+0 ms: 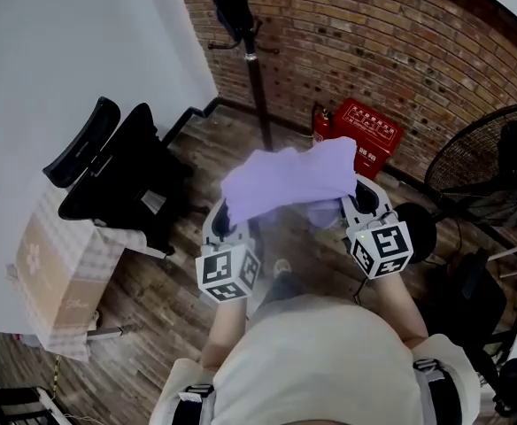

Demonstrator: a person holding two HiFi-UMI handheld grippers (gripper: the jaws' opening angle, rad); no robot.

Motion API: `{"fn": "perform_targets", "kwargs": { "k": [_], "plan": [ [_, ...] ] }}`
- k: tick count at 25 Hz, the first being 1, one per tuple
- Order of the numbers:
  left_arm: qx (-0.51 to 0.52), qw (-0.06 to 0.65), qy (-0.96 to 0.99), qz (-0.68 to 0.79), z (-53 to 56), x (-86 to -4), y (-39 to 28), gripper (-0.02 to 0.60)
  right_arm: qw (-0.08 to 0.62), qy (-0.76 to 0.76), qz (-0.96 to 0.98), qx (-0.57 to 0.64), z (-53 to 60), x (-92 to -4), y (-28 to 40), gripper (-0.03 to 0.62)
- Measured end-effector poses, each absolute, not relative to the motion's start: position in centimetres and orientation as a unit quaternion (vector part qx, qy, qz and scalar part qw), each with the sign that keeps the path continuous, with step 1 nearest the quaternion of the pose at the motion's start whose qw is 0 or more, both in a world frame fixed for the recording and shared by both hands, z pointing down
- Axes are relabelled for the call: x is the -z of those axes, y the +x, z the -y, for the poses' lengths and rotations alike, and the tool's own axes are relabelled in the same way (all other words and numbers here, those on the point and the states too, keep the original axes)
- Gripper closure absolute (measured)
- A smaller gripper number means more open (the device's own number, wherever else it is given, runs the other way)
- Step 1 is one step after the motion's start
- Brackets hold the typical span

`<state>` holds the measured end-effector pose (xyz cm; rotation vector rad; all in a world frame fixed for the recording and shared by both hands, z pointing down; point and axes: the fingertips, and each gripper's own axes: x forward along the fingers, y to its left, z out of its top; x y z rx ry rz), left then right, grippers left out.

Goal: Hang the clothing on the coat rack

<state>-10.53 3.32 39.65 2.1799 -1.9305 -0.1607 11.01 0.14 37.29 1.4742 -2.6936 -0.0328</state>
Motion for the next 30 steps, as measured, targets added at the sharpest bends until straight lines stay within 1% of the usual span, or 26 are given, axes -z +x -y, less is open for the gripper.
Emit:
{"fn": "perform_targets", "kwargs": {
  "k": [18, 30],
  "plan": [
    [0.053, 0.109, 0.754, 0.646, 11.2, -38.8, -15.6, 0.525, 0.033, 0.497, 0.867, 0.014, 13.6, -36.5, 6.1, 0.546],
    [0.041, 0.097, 0.762, 0.639, 17.1, -38.7, -18.5, 0.525, 0.032, 0.507, 0.86, 0.035, 19.1, -35.8, 3.1, 0.546]
  ]
}}
